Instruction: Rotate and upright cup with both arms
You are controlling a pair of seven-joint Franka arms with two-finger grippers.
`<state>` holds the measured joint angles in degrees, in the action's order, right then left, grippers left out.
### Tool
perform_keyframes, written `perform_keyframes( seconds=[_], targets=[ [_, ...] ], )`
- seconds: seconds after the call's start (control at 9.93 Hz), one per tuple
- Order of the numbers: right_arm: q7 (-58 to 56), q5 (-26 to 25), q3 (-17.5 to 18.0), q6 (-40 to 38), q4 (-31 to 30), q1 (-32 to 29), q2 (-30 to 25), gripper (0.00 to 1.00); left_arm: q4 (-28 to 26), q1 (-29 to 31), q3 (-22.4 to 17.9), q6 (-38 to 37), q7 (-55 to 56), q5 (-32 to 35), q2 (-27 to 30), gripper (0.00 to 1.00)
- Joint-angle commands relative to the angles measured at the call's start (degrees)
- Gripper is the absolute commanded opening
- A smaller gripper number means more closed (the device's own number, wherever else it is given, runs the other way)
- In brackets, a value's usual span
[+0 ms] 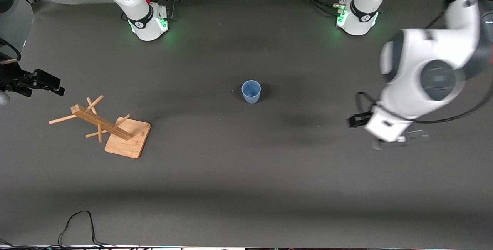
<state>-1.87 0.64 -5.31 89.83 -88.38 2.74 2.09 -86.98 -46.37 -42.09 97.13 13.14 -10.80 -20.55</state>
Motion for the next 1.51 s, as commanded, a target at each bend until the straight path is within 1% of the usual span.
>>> perform_keyframes(
  seconds=[0.0, 0.1, 0.2, 0.4, 0.5, 0.6, 0.7, 0.81, 1.01, 1.11, 1.21, 1.41],
  targets=[
    [-1.2, -0.11, 0.03, -0.09, 1.02, 0.07, 0.38, 1.0, 0.14, 3.63, 0.08, -4.21, -5.29, 1.48, 6.1, 1.0],
    [-1.2, -0.11, 0.03, -0.09, 1.02, -0.01, 0.46, 1.0, 0.14, 5.74, 0.07, -6.23, -7.14, 2.88, 9.09, 1.0],
    [-1.2, -0.11, 0.03, -0.09, 1.02, -0.02, 0.46, 1.0, 0.14, 6.8, -0.01, -6.43, -7.16, 4.02, 11.03, 1.0],
    [-1.2, -0.11, 0.03, -0.09, 1.02, -0.02, 0.46, 1.0, 0.06, 8.48, -0.01, -6.52, -7.25, 4.56, 12.28, 1.0],
    [-1.2, -0.11, 0.03, 0.0, 1.02, -0.02, 0.46, 1.0, -0.55, 8.66, 0.42, -7.13, -7.25, 7.26, 13.68, 1.0],
    [-1.2, -0.11, 0.03, 0.0, 1.02, -0.02, 0.46, 1.0, -1.25, 10.75, 1.56, -8.27, -7.86, 8.33, 15.6, 1.0],
    [-1.2, -0.11, 0.03, 0.0, 1.02, -0.02, 0.46, 1.0, -1.61, 13.81, 4.87, -8.97, -9.25, 8.43, 16.93, 1.0],
    [-1.2, -0.11, 0.03, 0.08, 1.02, -0.02, 0.55, 1.0, -1.87, 17.94, 9.69, -9.5, -9.88, 8.6, 17.72, 1.0],
    [-1.2, -0.11, -0.05, 0.0, 1.02, -0.02, 0.55, 1.0, -6.77, 31.88, 25.83, -7.06, -9.88, 11.66, 19.92, 1.0],
    [-1.2, -0.11, -0.05, 0.08, 1.02, -0.1, 0.55, 1.0, -8.63, 34.74, 28.26, -5.48, -9.88, 11.68, 21.15, 1.0],
    [-1.2, -0.11, -0.05, 0.09, 1.02, -0.1, 0.64, 1.0, -10.12, 35.02, 28.9, -4.86, -9.97, 11.68, 22.2, 1.0],
    [-1.2, -0.11, -0.14, 0.09, 1.02, -0.1, 0.64, 1.0, -10.14, 35.55, 29.95, -4.85, -10.94, 11.68, 23.44, 1.0]
  ],
)
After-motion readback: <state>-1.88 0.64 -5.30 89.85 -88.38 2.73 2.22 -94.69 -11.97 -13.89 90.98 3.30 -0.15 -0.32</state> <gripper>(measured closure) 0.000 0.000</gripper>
